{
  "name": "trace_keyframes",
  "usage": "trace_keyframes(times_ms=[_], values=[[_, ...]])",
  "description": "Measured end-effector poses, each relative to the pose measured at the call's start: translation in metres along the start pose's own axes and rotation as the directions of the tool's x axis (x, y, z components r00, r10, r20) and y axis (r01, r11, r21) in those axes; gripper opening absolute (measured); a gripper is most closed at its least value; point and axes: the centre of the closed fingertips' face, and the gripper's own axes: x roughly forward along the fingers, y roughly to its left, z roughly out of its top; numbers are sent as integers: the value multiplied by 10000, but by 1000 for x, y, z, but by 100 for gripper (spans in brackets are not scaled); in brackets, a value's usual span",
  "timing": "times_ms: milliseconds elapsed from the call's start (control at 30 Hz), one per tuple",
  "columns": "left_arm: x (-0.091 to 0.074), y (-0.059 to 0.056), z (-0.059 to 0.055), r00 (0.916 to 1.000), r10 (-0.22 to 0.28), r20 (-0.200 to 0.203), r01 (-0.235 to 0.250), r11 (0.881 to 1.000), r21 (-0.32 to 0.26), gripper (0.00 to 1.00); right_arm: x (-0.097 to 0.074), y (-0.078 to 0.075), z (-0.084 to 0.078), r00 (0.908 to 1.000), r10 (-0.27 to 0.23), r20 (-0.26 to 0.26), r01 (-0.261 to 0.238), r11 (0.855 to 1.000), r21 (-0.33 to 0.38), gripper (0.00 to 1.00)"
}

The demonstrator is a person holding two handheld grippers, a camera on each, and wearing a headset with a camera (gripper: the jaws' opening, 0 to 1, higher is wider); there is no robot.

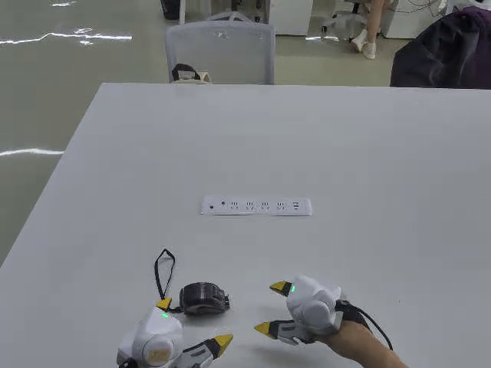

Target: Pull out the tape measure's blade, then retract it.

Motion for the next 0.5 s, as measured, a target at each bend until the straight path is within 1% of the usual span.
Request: trace_keyframes(times_ms=[33, 100, 167, 233, 300, 400, 500], values=[[-1, 3, -2, 10000, -31, -6, 31, 10000, 23, 85, -4, 0, -1, 9999, -109, 14, 109, 9999, 101, 52], [-5, 6, -4, 10000, -46, -8, 46, 9999, 150, 86, -12, -1, -2, 9991, -376, 204, 368, 9986, 372, 54], [-9, 11, -5, 10000, -2, -11, 3, 9996, 270, 87, -19, 0, -5, 9983, -512, 285, 493, 9967, 640, 56], [-13, 13, -5, 10000, -46, 25, 46, 9995, 304, 88, -28, -2, -7, 9960, -793, 422, 753, 9931, 897, 58], [-17, 14, -4, 9999, -76, 84, 73, 9992, 389, 89, -35, 0, -9, 9953, -872, 432, 826, 9918, 978, 59], [-26, 18, -4, 9999, -40, 94, 34, 9985, 541, 90, -49, -1, -12, 9907, -1245, 551, 1166, 9848, 1285, 62], [-29, 22, -6, 9999, -75, 147, 67, 9985, 539, 92, -58, -1, -14, 9873, -1454, 634, 1345, 9793, 1514, 65]])
